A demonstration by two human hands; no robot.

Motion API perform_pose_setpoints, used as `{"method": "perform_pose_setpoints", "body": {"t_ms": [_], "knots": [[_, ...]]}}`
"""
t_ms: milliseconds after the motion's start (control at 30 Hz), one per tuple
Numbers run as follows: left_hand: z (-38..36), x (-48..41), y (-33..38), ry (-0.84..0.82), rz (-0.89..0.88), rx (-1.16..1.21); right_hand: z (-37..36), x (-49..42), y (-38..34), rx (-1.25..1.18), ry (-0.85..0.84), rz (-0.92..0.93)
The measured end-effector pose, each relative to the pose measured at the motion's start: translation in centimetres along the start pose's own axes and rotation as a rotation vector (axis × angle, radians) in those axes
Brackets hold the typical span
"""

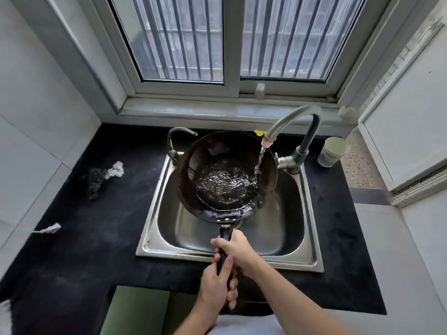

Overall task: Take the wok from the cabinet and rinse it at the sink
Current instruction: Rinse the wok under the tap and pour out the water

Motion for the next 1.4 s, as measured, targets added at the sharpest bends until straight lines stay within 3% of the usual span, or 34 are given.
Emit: {"method": "perform_pose_setpoints", "body": {"t_ms": [533,800,1000,1200,1333,1400], "knots": [[1.2,1.0,-1.6,0.077,-0.049,-0.198,-1.2,1.0,1.3,-0.099,-0.044,-0.045],[3.6,2.9,-1.5,0.117,-0.231,-0.419,-4.4,1.2,1.6,-0.057,0.032,-0.111],[5.0,4.0,-2.1,0.106,-0.230,-0.456,-6.3,2.0,3.0,-0.221,0.054,-0.068],[5.8,4.6,-2.5,0.030,-0.065,-0.287,-7.2,2.8,3.9,-0.209,0.043,-0.021],[5.4,5.6,-3.0,-0.150,0.231,0.205,-7.3,3.5,4.1,-0.144,0.041,-0.005],[5.5,6.0,-2.9,-0.220,0.284,0.338,-7.4,3.9,4.0,-0.164,0.035,-0.001]]}}
Point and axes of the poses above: each hand's wrist, its own x-axis away from the middle knuckle, its own z-axis out of the back of the hand, y = z × x, the point moved 2 cm from there along -x, towards the middle knuckle, and after that the axes turned 4 degrees about -y, right-handed, at the moved point
